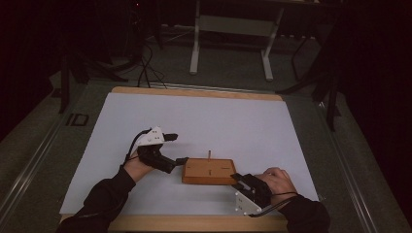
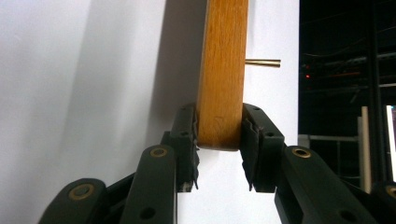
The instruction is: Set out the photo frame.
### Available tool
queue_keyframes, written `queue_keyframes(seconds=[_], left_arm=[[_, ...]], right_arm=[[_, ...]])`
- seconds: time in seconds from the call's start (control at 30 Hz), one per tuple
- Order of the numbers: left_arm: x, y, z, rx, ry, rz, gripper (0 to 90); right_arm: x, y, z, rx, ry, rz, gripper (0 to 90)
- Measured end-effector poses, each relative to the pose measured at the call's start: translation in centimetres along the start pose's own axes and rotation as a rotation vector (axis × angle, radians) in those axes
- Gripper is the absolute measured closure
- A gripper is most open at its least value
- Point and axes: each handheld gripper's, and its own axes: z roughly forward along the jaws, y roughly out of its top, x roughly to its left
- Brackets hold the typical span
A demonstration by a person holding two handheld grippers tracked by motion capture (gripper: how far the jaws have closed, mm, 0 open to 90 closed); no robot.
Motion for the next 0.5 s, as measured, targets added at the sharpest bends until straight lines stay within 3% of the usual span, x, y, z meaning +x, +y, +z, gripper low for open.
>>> queue_keyframes(seconds=[0.03, 0.2, 0.5], left_arm=[[-0.1, -0.1, -0.3, -0.003, 0.021, -0.004, 6.0], [-0.5, -0.3, -1.8, -0.037, 0.046, -0.025, 2.5], [-1.3, -1.2, -3.4, -0.044, 0.039, -0.04, 2.0]], right_arm=[[-0.2, -0.1, 0.0, -0.004, 0.003, 0.0, 68.4], [-1.3, -0.4, 0.0, -0.018, 0.043, 0.035, 68.4], [-3.3, -0.9, 0.1, -0.03, 0.092, 0.074, 69.5]])
